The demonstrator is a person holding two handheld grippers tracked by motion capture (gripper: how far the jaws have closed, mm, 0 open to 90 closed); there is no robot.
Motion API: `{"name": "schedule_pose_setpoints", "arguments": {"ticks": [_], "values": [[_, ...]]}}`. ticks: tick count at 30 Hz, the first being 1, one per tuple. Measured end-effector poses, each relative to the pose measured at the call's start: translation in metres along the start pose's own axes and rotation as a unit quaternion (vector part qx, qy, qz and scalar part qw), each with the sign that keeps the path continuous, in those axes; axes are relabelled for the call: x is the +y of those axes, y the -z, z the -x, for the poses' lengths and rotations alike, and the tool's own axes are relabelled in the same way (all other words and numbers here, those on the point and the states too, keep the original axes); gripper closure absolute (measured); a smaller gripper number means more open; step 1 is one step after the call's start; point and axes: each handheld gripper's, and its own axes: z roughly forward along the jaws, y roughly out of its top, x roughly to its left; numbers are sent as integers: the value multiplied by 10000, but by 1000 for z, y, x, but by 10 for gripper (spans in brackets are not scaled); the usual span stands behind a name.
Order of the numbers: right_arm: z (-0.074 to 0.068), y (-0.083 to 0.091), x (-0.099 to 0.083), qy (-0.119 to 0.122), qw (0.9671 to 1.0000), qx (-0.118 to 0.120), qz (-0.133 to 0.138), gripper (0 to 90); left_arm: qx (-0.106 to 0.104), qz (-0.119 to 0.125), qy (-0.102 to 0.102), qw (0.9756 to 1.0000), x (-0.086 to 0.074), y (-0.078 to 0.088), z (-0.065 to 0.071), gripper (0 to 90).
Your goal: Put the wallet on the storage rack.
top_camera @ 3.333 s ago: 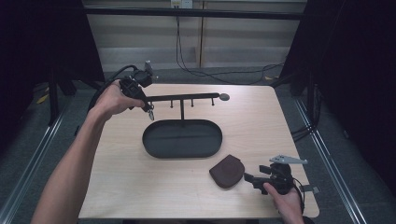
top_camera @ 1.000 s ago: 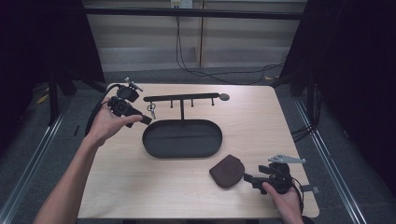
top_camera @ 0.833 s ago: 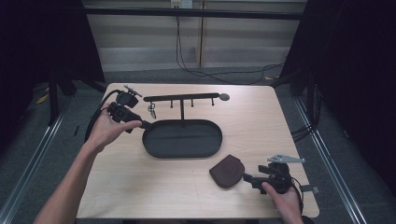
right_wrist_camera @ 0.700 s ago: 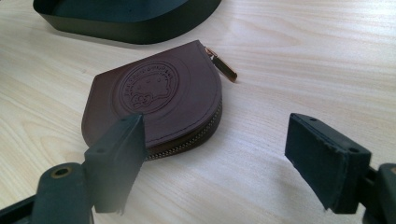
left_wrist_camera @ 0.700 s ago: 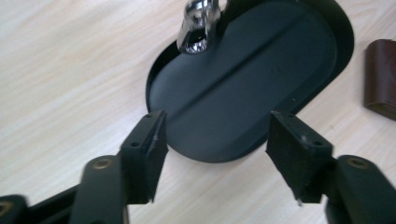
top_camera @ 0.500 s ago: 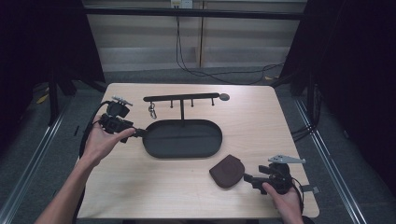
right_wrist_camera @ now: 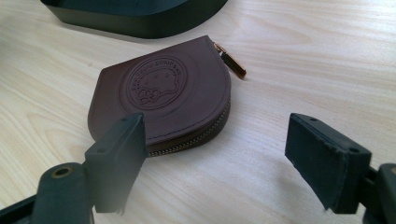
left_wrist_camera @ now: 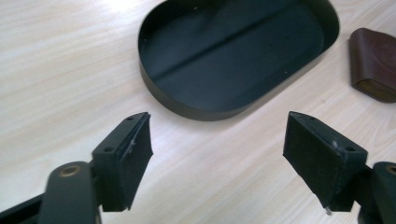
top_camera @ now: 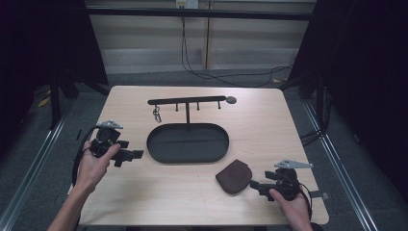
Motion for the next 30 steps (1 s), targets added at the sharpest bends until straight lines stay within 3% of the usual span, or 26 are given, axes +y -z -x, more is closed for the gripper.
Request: {"name": "schedule_pose_setpoints", "arguments": {"ticks": [3, 5, 8, 12, 15, 20, 22, 25, 28, 30], "values": [[-1, 0, 0, 30, 10000, -12, 1, 203, 118, 62, -63, 9999, -14, -3, 5, 230], [0, 0, 0, -4, 10000, -55, 21, 202, 22, 103, -117, 9999, -23, -4, 8, 229], [2, 1, 0, -71, 9999, -85, 63, 202, 65, 259, -55, 9996, -43, -5, 15, 229], [2, 1, 0, -90, 9999, -63, 86, 207, -40, 260, -39, 9996, -58, -5, 19, 233], [3, 3, -1, -95, 9999, 4, 138, 287, -95, 302, -25, 9995, -71, -5, 24, 249], [1, 4, 1, -82, 9999, 31, 74, 292, 26, 547, -22, 9985, -88, -1, 33, 248], [1, 4, 1, -81, 9999, 67, 49, 307, 121, 665, 99, 9977, -95, 2, 36, 248], [4, 7, 2, 2, 9998, 200, 25, 340, 180, 659, 338, 9971, -105, 4, 38, 248], [7, 11, 2, -39, 9998, 184, 66, 352, 189, 615, 195, 9977, -111, 2, 44, 248], [8, 12, 4, -38, 9998, 171, -34, 358, 37, 550, 143, 9984, -113, 0, 47, 248]]}}
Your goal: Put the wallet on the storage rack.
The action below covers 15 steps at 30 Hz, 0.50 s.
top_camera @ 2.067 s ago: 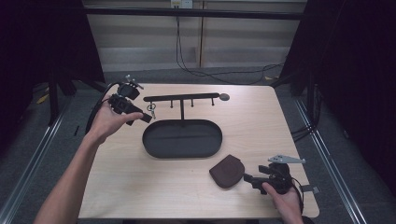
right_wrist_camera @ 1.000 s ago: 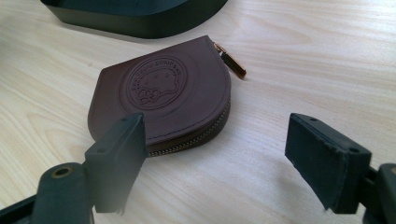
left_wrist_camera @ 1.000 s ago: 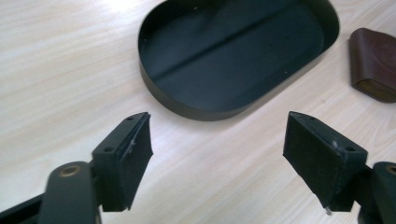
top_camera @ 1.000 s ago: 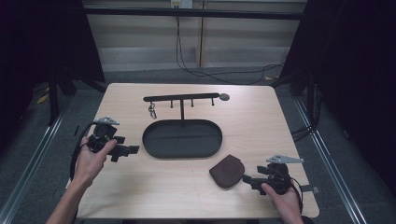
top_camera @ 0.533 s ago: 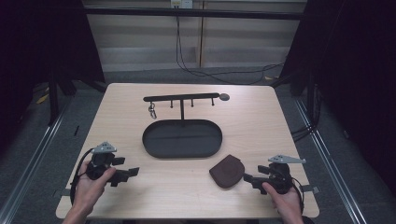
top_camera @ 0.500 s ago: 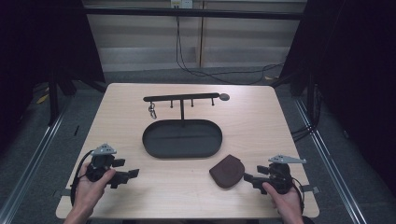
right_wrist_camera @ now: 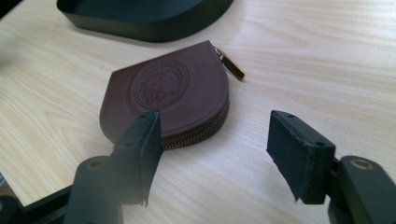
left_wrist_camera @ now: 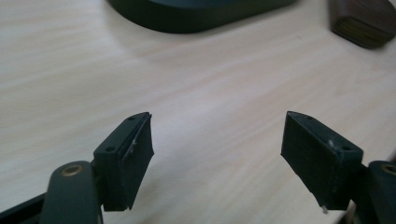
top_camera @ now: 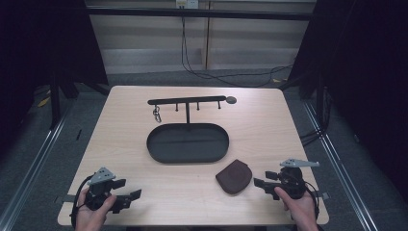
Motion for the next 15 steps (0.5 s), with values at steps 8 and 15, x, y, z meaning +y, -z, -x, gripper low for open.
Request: {"name": "schedule_pose_setpoints", "arguments": {"ticks": [8, 15], "values": [[-8, -5, 22, -125, 9984, 82, -542, 266, -223, -7, -120, 9997, 1, -3, 7, 200], [-12, -19, 35, -88, 9952, 159, -957, 223, -291, 11, -218, 9993, 4, -8, 7, 198]]}}
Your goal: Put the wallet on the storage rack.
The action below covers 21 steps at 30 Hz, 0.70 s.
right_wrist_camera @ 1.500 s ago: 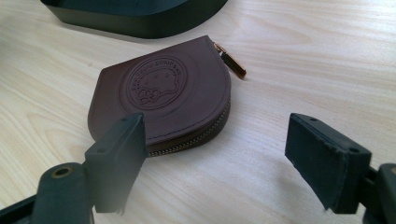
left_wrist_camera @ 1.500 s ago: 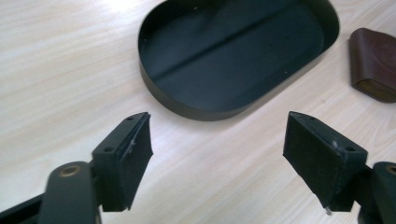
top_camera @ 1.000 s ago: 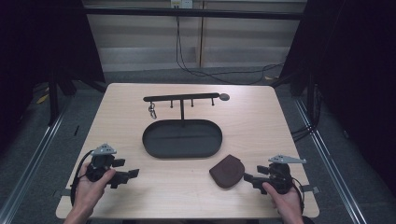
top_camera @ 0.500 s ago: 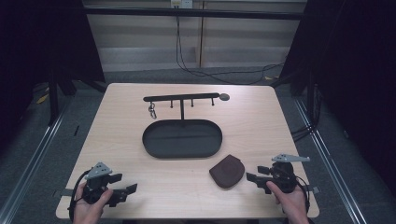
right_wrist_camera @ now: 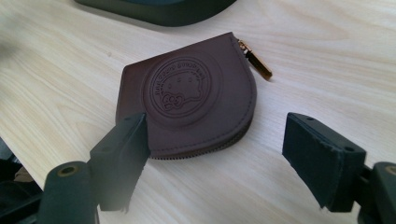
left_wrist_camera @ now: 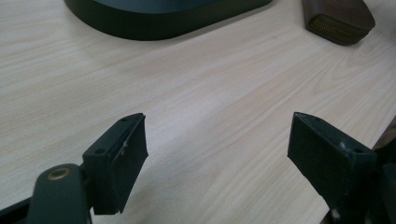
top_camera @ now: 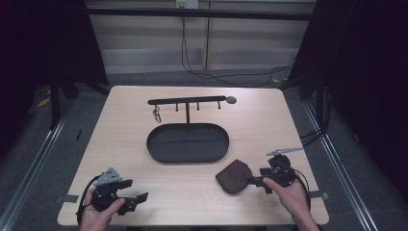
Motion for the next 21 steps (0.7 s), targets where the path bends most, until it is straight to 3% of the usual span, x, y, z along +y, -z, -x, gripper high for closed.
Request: {"name": "schedule_pose_setpoints", "arguments": {"ticks": [6, 14, 15, 21], "values": [[-1, -13, 19, -16, 9988, 47, -493, 192, -70, -33, -146, 9999, 2, 1, 3, 196], [-7, -25, 35, 50, 9960, -109, -890, 189, -141, -50, -92, 9998, 3, 0, 0, 172], [-7, -30, 37, 45, 9940, -177, -1078, 190, -191, -98, -76, 9997, 3, -1, -1, 173], [-10, -36, 44, 146, 9923, -184, -1216, 197, -151, -182, -154, 9996, 4, -3, -2, 173]]}}
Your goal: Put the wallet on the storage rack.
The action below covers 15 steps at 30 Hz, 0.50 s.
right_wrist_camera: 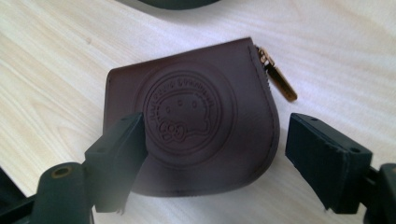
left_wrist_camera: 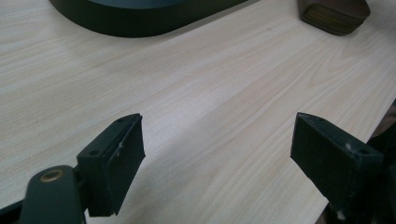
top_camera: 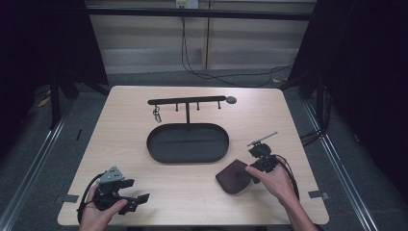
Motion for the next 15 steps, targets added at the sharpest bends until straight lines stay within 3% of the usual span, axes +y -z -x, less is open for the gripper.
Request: {"name": "schedule_pose_setpoints", "arguments": {"ticks": [7, 11, 15], "values": [[-4, -12, 8, 64, 9995, -16, -304, 152, 149, -32, -16, 9999, 0, 1, -2, 174], [-9, -21, 9, 140, 9987, -157, -466, 139, 156, -30, -18, 9999, 0, 1, -2, 176], [-9, -24, 10, 114, 9985, -110, -526, 142, 115, -41, 6, 9999, 0, 0, -3, 177]]}}
